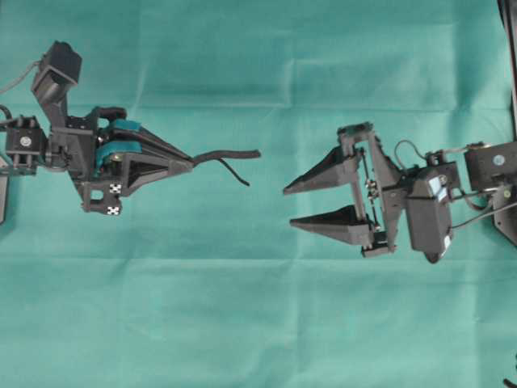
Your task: Peel off the Velcro with your right arm.
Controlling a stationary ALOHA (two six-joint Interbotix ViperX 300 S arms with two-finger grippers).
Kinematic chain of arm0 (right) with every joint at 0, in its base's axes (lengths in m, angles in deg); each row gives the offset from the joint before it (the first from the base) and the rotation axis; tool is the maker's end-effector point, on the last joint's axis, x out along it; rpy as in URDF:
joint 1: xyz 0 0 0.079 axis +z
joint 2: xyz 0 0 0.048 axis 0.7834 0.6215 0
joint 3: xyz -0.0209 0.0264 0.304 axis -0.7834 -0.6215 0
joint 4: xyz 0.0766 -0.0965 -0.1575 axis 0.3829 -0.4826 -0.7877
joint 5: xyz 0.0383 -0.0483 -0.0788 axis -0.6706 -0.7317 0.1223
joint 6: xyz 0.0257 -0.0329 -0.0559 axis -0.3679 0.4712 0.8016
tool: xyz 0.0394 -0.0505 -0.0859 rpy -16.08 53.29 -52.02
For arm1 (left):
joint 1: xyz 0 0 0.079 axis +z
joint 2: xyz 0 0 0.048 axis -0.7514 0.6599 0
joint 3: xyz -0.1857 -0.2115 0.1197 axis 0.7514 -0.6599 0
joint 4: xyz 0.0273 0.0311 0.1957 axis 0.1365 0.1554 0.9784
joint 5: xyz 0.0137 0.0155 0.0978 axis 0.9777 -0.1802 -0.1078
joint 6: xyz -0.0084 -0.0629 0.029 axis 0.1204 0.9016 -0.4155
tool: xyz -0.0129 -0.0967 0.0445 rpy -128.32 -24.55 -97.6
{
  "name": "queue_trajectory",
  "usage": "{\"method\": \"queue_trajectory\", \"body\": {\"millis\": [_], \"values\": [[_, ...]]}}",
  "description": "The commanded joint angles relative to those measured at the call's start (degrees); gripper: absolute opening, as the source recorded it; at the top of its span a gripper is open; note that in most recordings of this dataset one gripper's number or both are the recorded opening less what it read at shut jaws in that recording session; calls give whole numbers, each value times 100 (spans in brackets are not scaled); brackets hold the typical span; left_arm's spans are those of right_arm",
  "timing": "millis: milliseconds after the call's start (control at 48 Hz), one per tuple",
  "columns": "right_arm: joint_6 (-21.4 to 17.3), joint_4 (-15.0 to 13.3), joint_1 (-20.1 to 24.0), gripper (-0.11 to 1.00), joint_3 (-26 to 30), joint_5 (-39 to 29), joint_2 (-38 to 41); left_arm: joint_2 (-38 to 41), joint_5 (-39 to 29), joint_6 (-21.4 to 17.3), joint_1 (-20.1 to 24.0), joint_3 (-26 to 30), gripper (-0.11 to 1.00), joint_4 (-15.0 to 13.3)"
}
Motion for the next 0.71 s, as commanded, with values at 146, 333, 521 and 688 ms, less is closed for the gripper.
{"method": "queue_trajectory", "body": {"millis": [146, 333, 521, 688], "values": [[-9, 290, -26, 20, -132, 79, -316, -158, 53, -193, 9, 18, 10, -9], [-9, 510, -35, 20, -149, 79, -325, -149, 44, -308, 0, 44, 10, -9], [-9, 976, -35, 20, -158, 79, -360, -141, -26, -387, 0, -9, 10, 9], [-26, 1178, -35, 20, -149, 79, -378, -141, -88, -1011, -53, 26, 10, 9]]}}
